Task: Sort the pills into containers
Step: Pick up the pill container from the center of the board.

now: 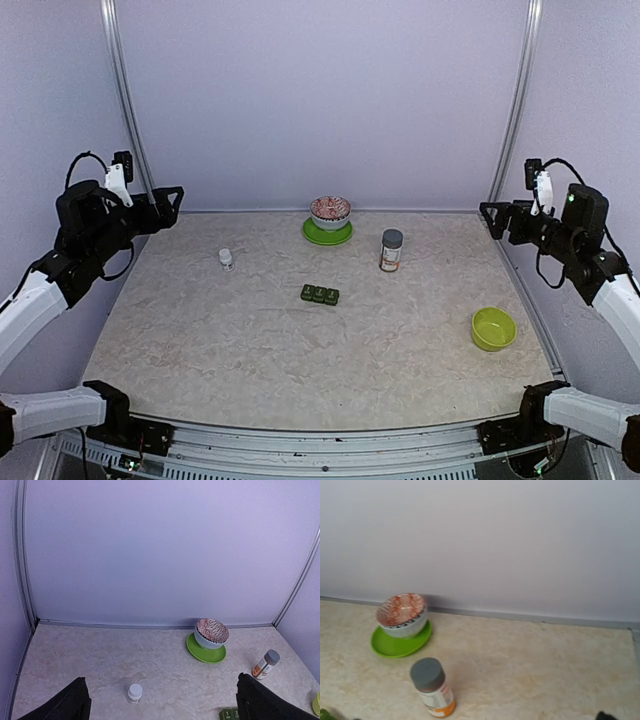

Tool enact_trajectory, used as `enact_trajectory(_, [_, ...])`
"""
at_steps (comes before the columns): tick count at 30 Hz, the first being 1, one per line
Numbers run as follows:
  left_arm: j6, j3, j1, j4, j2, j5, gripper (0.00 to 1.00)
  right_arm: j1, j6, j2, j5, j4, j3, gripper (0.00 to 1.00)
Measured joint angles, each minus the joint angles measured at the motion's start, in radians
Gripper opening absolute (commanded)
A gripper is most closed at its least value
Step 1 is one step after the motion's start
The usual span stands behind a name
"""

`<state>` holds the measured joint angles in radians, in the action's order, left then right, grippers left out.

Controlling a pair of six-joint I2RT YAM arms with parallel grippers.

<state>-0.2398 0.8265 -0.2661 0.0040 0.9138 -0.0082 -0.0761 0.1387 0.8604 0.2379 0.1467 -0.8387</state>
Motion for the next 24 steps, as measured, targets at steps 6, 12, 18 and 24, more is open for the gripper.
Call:
enact_trajectory(6, [-0.010, 0.018, -0.012, -0.007, 0.023, -0.001, 0.99, -0.002, -0.011, 0.004, 0.059, -0.027, -0.002, 1.00])
enact_trajectory(12, [-0.025, 0.034, -0.026, -0.020, 0.050, -0.001, 0.99, -0.026, -0.005, 0.053, 0.083, -0.048, -0.025, 1.00])
enact_trajectory(18, [-0.039, 0.034, -0.045, -0.024, 0.074, -0.008, 0.99, -0.108, 0.006, 0.155, 0.031, -0.024, -0.098, 1.00])
enact_trajectory(24, [-0.052, 0.034, -0.076, -0.029, 0.107, -0.023, 0.99, -0.163, 0.027, 0.266, -0.056, 0.065, -0.200, 1.00])
